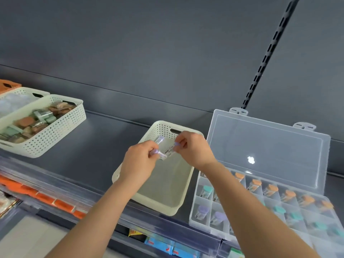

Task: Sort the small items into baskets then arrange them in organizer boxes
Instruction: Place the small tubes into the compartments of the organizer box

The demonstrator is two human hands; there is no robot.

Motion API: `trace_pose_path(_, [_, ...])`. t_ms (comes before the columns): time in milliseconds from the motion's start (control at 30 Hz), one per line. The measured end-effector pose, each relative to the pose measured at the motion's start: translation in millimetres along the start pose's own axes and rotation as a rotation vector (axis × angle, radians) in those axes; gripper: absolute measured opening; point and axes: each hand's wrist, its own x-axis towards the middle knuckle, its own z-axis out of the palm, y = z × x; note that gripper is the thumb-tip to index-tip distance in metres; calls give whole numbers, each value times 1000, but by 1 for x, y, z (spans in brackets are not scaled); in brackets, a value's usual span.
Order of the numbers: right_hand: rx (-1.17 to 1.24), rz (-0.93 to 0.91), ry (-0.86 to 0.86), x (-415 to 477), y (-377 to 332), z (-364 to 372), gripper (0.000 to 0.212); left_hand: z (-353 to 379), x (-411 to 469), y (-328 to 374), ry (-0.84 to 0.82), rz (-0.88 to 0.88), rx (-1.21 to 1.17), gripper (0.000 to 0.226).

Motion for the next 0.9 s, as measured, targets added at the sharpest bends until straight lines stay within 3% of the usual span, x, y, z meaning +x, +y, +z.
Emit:
trace_pose_path(267, [137,-33,308,-89,37,-71,11,12,-20,69,-75,165,-316,27])
trace_pose_path(467, [123,69,403,-157,81,-101,11,42,-57,127,-228,266,-362,14])
trace_pose_path(733, [32,132,432,-223,123,-128,10,86,-99,182,-360,484,-292,11])
trace_pose_path(900, [-93,148,392,-252,142,-137,11,112,-117,199,-392,587,-129,15])
